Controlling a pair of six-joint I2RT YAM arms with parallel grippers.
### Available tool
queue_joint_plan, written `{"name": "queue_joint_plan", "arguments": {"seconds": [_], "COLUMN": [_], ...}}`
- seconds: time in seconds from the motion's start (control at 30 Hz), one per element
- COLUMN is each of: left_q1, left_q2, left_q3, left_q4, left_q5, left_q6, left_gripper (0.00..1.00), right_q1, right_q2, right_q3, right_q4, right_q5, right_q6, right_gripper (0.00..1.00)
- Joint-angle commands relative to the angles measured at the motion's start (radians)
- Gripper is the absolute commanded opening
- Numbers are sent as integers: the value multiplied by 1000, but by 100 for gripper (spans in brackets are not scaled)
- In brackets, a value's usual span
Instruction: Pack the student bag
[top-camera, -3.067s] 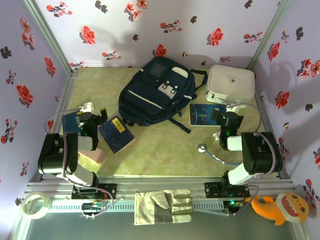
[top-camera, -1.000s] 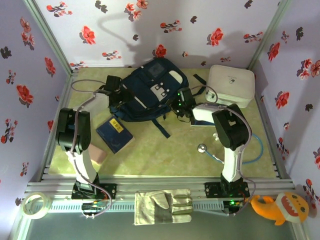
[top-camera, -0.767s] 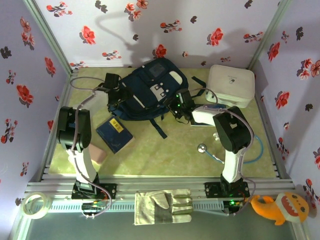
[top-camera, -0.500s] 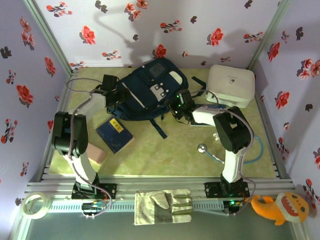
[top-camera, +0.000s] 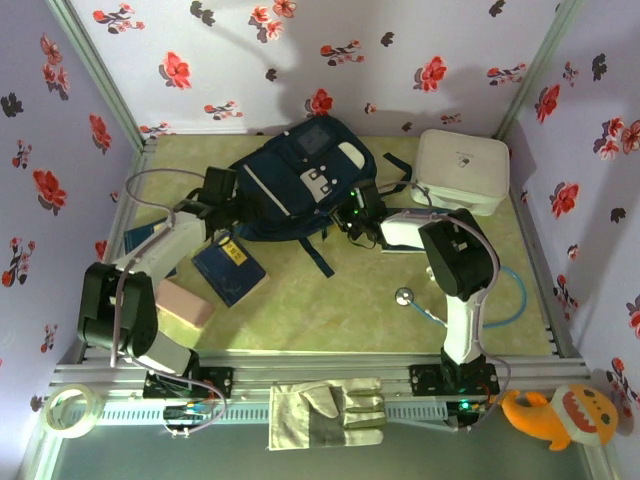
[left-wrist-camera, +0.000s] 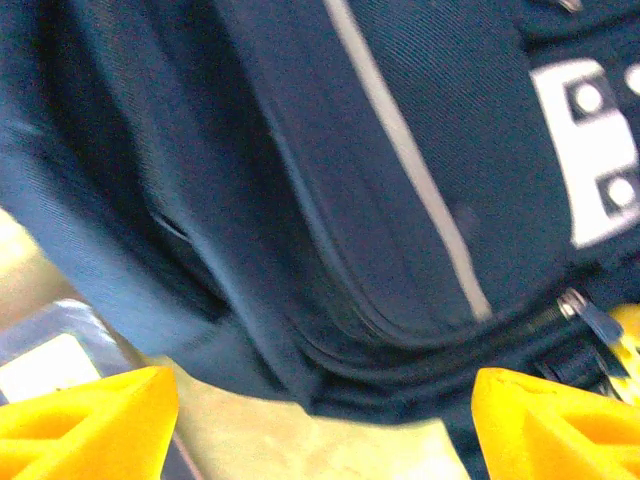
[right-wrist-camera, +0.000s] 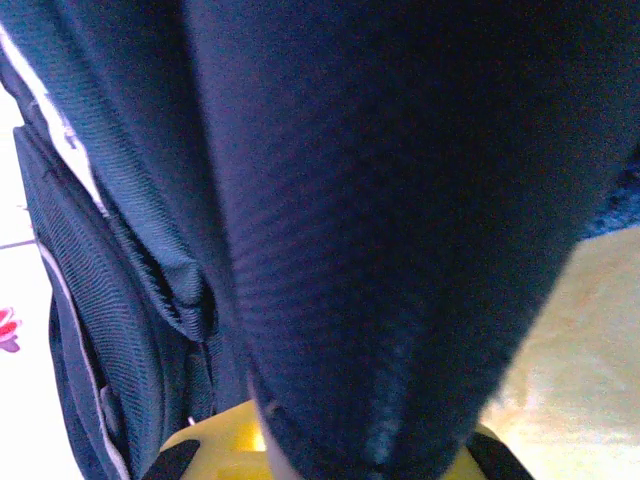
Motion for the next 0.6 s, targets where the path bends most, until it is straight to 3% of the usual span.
{"name": "queue_joint_plan", "arguments": {"seconds": [0.0, 0.27, 0.57], "left_q1": [-79, -239, -301], "left_q2": [-56, -74, -74], "left_q3": [-46, -103, -102], "left_q4": [51, 168, 292], "left_q5": [-3, -11, -18], "left_q6": [57, 102, 191], "left_gripper": [76, 62, 45], "right_q1": [20, 40, 63], "right_q2": [-97, -165, -165], "right_q3": [39, 119, 239], "right_q4": [64, 54, 29], "right_q5": [-12, -40, -55], "right_q6": [-45, -48, -22], "right_gripper": [6, 3, 2]}}
